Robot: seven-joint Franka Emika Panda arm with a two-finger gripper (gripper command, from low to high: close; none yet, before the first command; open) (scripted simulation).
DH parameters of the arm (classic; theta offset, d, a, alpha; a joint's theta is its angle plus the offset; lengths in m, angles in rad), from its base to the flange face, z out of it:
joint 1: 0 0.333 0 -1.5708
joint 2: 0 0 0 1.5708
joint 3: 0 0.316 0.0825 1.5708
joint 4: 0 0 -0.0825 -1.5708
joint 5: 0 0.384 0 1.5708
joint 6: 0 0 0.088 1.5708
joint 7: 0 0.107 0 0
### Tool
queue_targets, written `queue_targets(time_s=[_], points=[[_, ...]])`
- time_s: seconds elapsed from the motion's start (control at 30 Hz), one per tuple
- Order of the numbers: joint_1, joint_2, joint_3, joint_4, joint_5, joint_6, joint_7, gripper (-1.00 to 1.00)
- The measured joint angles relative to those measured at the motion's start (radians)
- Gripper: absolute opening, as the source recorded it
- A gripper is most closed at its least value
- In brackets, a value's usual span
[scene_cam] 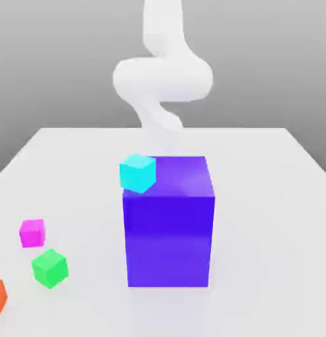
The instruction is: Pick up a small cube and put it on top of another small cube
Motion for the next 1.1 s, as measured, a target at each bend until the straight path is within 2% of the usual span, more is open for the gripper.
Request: queue_targets(time_s=[0.33, 0.7, 0.93, 1.1], points=[[-0.24, 0.248, -0.017, -0.121, -0.125, 0.14, 0.222, 0.0], [-0.451, 0.512, -0.113, -0.253, -0.196, 0.293, 0.414, 0.0], [-0.552, 0.675, -0.204, -0.34, -0.139, 0.4, 0.464, 0.0], [-0.64, 0.789, -0.216, -0.404, 0.016, 0.478, 0.418, 0.0]])
